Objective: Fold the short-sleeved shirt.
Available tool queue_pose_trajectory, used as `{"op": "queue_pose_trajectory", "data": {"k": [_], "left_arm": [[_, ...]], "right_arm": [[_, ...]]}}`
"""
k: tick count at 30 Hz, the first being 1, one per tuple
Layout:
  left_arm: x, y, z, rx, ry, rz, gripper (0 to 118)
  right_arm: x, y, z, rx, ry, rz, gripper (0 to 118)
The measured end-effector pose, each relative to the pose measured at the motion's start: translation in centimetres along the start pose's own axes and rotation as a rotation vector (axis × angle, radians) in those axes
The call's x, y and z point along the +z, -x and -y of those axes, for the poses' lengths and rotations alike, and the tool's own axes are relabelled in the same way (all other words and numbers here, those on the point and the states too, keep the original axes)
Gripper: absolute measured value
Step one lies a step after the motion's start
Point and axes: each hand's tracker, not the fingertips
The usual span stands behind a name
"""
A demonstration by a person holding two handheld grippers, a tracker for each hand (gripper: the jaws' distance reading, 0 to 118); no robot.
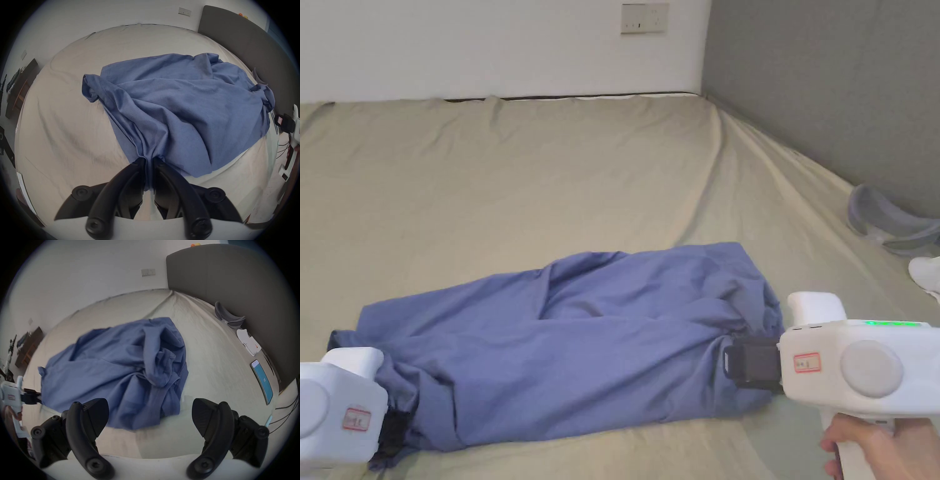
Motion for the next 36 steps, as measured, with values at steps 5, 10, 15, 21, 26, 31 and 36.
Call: {"op": "queue_pose_trajectory", "data": {"k": [5, 10, 15, 21, 26, 31, 36], "left_arm": [[0.9, 0.3, -0.2, 0.043, 0.001, 0.024, 12], [0.7, 1.5, 0.0, 0.067, -0.019, 0.044, 12], [1.3, 2.8, 0.3, 0.114, -0.045, 0.089, 12], [4.7, 2.8, 1.8, 0.149, -0.087, 0.110, 12], [8.2, 1.8, 3.7, 0.121, -0.096, 0.105, 12], [11.4, 2.3, 6.9, 0.129, -0.105, 0.052, 12], [14.8, 0.7, 11.7, 0.145, -0.112, 0.041, 12]], "right_arm": [[-4.4, 0.0, -0.5, -0.012, 0.098, 0.008, 108], [-4.8, 0.6, 0.6, -0.019, 0.028, 0.043, 73], [-3.2, -0.5, 0.8, -0.135, 0.000, -0.057, 15], [1.7, -0.7, 1.5, -0.178, -0.062, -0.133, 14], [5.8, -1.6, 2.5, -0.218, -0.107, -0.153, 15], [9.9, -1.7, 5.3, -0.226, -0.112, -0.103, 15], [12.2, -0.8, 9.7, -0.219, -0.080, -0.067, 15]]}}
